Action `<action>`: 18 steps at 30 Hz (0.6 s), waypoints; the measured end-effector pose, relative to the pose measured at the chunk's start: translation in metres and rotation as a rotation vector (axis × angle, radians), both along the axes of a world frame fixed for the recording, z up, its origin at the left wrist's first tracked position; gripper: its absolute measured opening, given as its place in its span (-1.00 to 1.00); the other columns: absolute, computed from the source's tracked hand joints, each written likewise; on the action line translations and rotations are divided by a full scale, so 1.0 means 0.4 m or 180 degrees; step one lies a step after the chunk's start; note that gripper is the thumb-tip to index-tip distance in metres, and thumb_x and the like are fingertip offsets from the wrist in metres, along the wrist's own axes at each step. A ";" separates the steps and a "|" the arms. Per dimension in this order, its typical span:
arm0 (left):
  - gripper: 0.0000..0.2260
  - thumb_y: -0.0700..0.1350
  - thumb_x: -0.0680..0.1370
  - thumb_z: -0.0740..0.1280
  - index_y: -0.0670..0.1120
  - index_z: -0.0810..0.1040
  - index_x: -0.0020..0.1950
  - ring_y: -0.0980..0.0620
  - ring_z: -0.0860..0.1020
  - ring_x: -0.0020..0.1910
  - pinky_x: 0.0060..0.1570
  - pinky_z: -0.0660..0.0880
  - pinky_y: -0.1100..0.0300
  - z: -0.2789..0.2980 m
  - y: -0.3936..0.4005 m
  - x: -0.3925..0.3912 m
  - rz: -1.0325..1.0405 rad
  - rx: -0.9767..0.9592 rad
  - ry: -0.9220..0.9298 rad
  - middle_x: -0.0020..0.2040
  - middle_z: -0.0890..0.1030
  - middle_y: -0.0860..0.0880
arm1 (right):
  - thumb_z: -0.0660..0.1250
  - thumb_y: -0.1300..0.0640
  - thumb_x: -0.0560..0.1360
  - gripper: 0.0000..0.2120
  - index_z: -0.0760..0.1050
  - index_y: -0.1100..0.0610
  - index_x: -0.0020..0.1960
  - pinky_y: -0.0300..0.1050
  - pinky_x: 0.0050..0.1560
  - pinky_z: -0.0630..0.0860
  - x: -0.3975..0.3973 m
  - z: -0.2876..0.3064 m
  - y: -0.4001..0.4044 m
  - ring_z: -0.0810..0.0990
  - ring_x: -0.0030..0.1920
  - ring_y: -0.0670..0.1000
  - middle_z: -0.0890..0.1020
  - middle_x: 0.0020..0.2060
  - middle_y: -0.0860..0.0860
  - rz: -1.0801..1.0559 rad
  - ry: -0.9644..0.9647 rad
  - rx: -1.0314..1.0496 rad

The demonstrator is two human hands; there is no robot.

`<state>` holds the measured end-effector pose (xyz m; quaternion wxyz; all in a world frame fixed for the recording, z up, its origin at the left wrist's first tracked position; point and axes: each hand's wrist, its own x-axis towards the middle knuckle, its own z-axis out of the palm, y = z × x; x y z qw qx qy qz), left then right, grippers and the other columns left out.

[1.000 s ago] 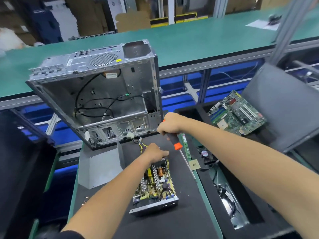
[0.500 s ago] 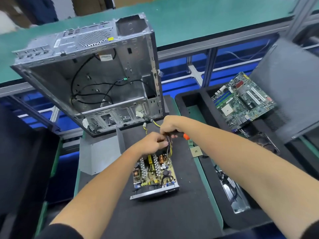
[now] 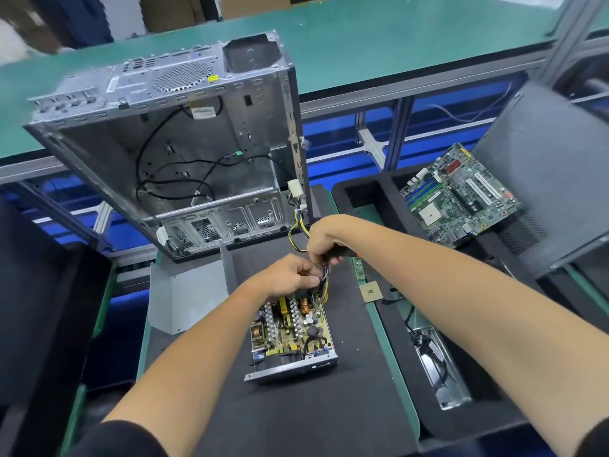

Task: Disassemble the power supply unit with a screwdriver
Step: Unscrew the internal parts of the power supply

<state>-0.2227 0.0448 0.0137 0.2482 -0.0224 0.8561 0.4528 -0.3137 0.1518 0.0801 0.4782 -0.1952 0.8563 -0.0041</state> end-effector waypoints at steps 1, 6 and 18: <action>-0.89 -0.24 0.54 0.33 -0.08 0.63 -0.04 0.17 0.40 -0.35 -0.28 0.34 0.34 0.000 0.001 0.001 -0.0017 -0.0034 0.0026 -0.25 0.54 0.02 | 0.23 0.21 0.55 -0.86 0.50 0.20 -0.16 -0.21 -0.43 0.28 0.001 0.000 0.005 0.34 -0.49 0.01 0.43 -0.46 0.07 -0.0033 -0.0024 -0.0004; -0.89 -0.27 0.52 0.36 -0.07 0.61 -0.04 0.21 0.56 -0.14 -0.04 0.43 0.41 0.005 0.002 0.010 -0.0007 0.0043 0.0242 -0.08 0.64 0.03 | 0.31 0.25 0.52 -0.81 0.54 0.19 -0.27 -0.29 -0.49 0.30 0.013 0.007 0.033 0.36 -0.56 -0.03 0.44 -0.55 0.04 -0.0131 -0.0154 -0.0177; -0.83 -0.14 0.55 0.35 -0.18 0.61 0.08 0.10 0.56 0.05 0.08 0.48 0.23 0.011 -0.039 0.099 0.0048 -0.0880 0.1113 0.01 0.63 -0.05 | 0.35 0.19 0.54 -0.88 0.54 0.24 -0.13 -0.17 -0.31 0.40 0.107 0.057 -0.076 0.45 -0.38 0.03 0.53 -0.34 0.11 0.0578 -0.0070 -0.0395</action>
